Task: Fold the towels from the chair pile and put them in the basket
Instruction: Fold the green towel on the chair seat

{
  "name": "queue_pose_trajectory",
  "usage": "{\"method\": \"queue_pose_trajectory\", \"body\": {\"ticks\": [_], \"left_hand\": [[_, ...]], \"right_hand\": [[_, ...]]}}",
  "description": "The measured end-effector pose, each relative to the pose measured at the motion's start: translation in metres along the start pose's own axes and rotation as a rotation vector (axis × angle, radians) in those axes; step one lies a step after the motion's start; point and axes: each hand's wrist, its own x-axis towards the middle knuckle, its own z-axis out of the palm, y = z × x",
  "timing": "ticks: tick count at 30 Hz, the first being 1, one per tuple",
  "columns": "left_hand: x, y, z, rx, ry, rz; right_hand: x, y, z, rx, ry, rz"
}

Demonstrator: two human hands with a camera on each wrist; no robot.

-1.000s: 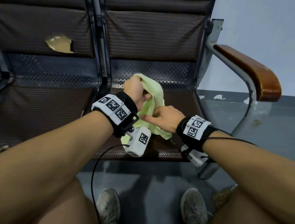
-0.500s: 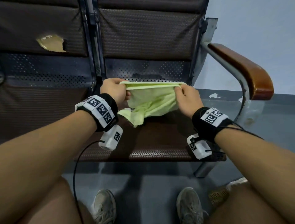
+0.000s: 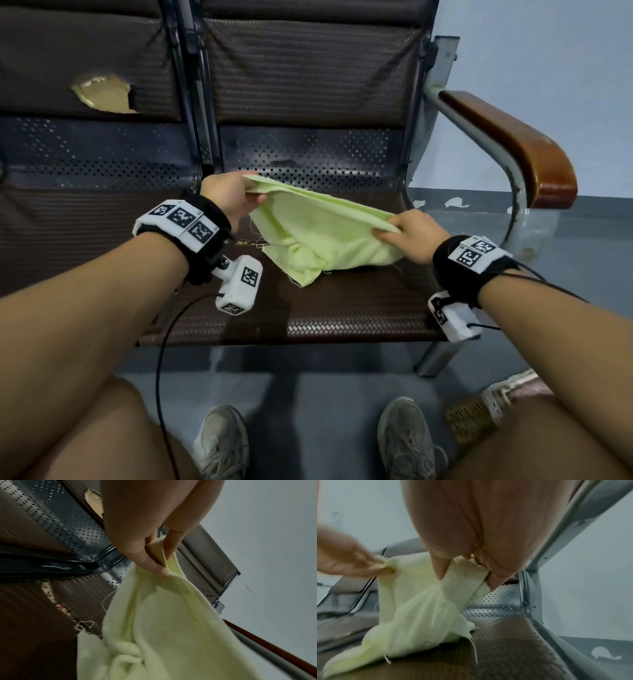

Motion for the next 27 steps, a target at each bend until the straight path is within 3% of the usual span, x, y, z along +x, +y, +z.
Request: {"method": "queue_pose_trajectory", "body": {"ticks": [4, 10, 15, 18, 23, 27], "left_hand": [[0.000, -0.004, -0.012, 0.088, -0.025, -0.046], [0.000, -0.006, -0.029, 0.294, -0.020, -0.069], [-0.004, -0.002, -0.034, 0.306, -0.072, 0.056], [-0.004, -0.006, -0.033, 0.406, -0.104, 0.092], [-0.007, 0.003, -0.032, 0.670, -0.167, 0.255], [-0.016, 0.018, -0.031, 0.386, -0.302, 0.239]], "right_hand": [[-0.004, -0.003, -0.007, 0.325, 0.085, -0.002], [-0.004, -0.002, -0.011, 0.382, 0.185, -0.029], [-0.009, -0.006, -0.013, -0.011, -0.036, 0.023], [-0.011, -0.011, -0.011, -0.058, -0.070, 0.096], [-0.006, -0.021, -0.024, 0.104, 0.136, 0.128], [-0.005, -0.029, -0.040, 0.349, 0.261, 0.123]]}}
